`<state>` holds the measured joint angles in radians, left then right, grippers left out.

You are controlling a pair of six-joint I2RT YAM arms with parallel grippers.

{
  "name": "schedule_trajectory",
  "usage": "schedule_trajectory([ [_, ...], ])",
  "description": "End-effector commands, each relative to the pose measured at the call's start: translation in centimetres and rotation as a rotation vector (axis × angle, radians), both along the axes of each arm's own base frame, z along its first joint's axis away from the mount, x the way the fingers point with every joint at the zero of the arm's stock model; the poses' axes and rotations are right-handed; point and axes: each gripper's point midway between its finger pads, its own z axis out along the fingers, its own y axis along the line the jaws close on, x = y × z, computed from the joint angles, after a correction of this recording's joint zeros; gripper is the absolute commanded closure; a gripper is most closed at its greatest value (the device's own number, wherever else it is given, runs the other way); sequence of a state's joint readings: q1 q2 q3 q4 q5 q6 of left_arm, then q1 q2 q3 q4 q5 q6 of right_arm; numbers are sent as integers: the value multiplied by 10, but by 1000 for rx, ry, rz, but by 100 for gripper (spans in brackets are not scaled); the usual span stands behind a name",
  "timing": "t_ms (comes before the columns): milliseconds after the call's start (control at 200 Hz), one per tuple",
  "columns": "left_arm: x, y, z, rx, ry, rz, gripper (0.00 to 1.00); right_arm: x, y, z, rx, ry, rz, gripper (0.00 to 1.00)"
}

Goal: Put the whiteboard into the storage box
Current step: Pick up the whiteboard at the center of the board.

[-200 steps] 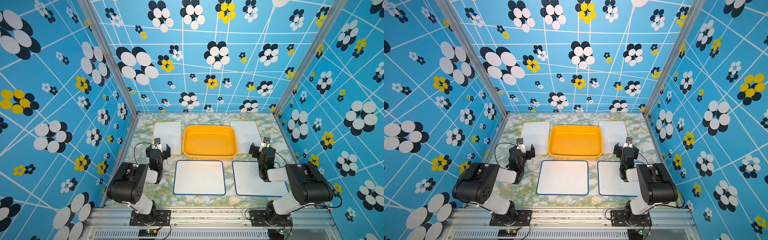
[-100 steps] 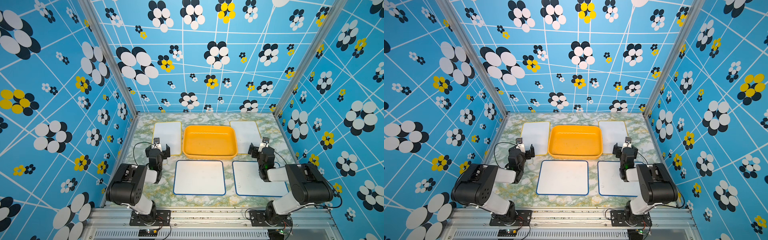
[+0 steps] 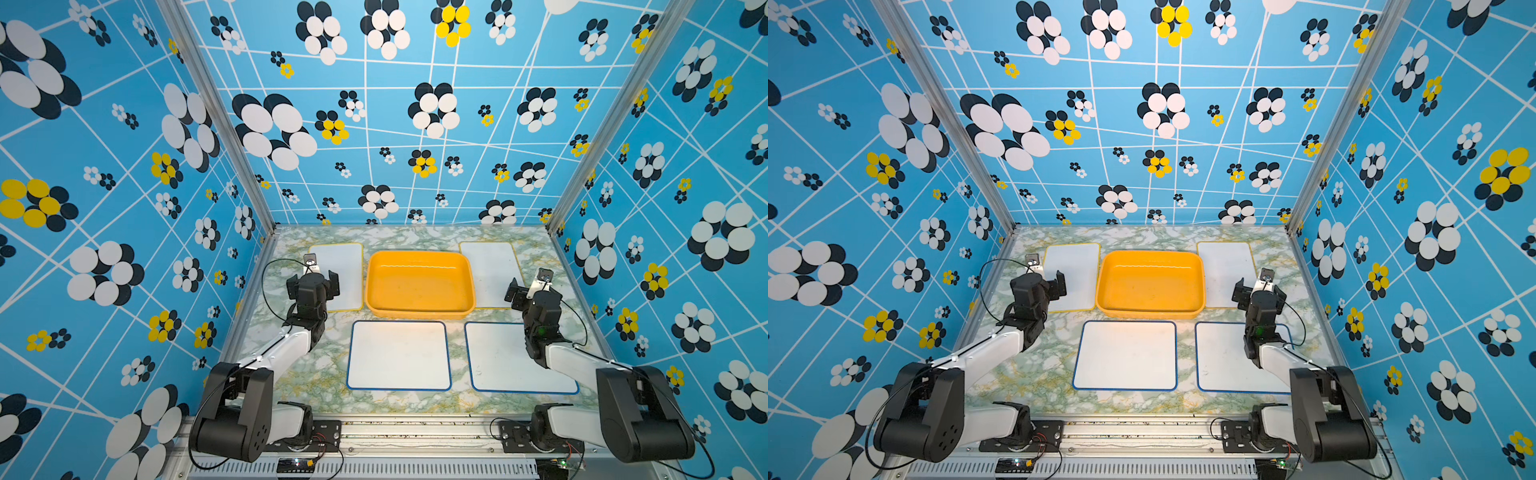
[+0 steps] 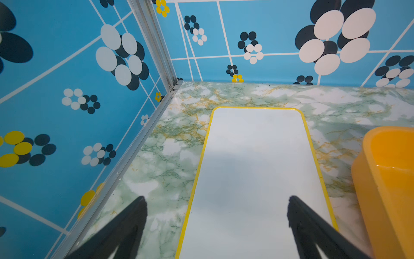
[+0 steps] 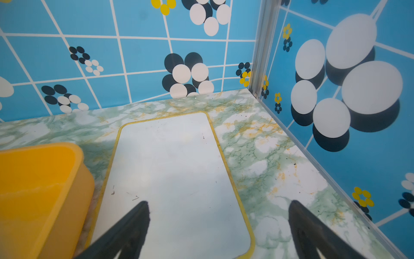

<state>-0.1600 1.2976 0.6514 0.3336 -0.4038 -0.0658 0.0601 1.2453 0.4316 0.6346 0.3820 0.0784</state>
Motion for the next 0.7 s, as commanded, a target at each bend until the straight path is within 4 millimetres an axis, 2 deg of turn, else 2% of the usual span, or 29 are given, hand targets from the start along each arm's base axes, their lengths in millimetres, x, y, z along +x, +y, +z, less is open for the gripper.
schedule_trajectory([
  [0, -27, -4, -19, -50, 215, 23, 1, -11, -11, 4, 22, 155, -82, 1],
  [135, -46, -25, 11, 31, 148, -6, 1, -24, -18, 27, 96, 172, -178, 1],
  [200, -56, -32, 23, 34, 128, -8, 1, -25, -7, 32, 138, 205, -125, 1],
  [250, -66, -32, 25, -39, 166, 22, 1, -27, 5, 35, 172, 221, -78, 1],
  [295, -75, -34, 18, -95, 249, 23, 0, -30, 15, 38, 187, 225, -44, 1],
  [320, -80, -35, 13, -117, 297, 26, 0, -32, 31, 40, 190, 238, 7, 1],
  [405, -99, -49, 0, -171, 427, -22, 0, -43, 54, 41, 229, 316, 82, 1],
  [530, -134, -63, -17, -259, 537, -42, 0, -64, 92, 23, 321, 440, 203, 1],
  [695, -178, -70, -39, -363, 709, -22, 1, -95, 112, 7, 406, 551, 214, 1],
])
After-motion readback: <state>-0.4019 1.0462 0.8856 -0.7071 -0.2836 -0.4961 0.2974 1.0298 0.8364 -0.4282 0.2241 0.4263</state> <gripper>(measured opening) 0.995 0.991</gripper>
